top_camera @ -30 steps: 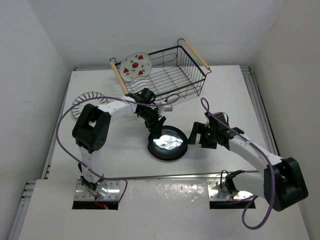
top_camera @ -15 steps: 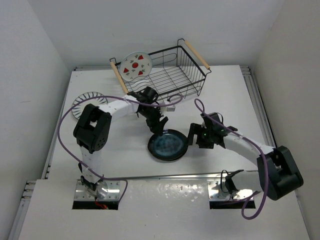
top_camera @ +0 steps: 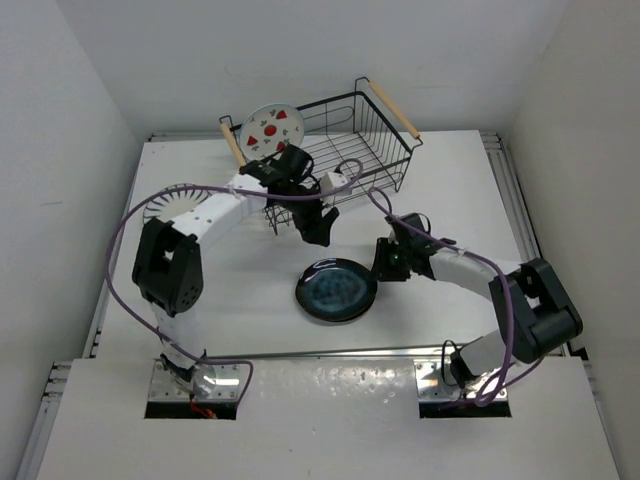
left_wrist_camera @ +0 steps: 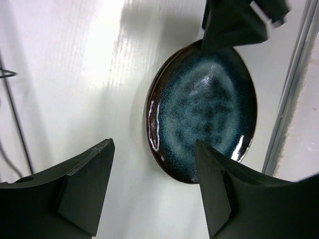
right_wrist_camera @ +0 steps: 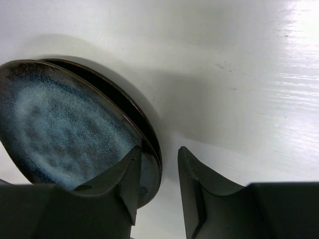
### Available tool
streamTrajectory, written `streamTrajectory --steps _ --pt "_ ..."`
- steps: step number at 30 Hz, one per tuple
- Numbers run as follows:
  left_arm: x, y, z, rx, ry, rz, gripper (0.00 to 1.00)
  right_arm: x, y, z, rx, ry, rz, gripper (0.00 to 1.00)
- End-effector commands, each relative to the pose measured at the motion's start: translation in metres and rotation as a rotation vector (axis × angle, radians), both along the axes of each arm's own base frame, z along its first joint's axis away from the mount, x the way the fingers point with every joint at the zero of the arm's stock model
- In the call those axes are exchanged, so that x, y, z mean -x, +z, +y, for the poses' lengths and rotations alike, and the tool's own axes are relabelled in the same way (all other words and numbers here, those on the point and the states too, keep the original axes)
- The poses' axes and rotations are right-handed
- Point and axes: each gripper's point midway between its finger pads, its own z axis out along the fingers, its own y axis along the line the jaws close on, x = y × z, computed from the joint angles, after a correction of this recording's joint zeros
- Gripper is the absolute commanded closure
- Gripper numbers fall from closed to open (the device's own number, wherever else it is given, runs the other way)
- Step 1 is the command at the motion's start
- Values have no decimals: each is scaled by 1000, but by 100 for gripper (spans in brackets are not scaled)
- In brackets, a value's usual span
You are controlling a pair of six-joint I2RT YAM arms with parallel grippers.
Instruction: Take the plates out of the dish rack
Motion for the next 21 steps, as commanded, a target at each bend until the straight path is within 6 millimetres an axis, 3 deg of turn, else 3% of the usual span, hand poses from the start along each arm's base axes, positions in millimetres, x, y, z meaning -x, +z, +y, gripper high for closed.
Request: streamTrajectory --steps 1,5,10,16,18,19,20,21 --pt "-5 59 8 79 48 -82 28 -2 -3 3 -14 -14 -32 66" --pt "-23 84 26 127 160 -96 28 4 -4 4 -32 -26 -43 79" --pt "-50 114 46 158 274 -190 28 12 2 5 -33 -12 -45 86" --pt "-84 132 73 182 404 -259 27 24 4 3 -33 -26 -47 86" --pt "-96 137 81 194 442 -282 27 26 6 3 -34 -24 -48 82" --pt "-99 138 85 194 456 -289 27 26 8 3 -30 -19 -53 74" --pt "-106 143 90 198 476 -308 27 24 10 3 -30 -20 -57 56" --pt "-110 146 93 199 491 -316 27 25 12 3 -22 -11 -58 48"
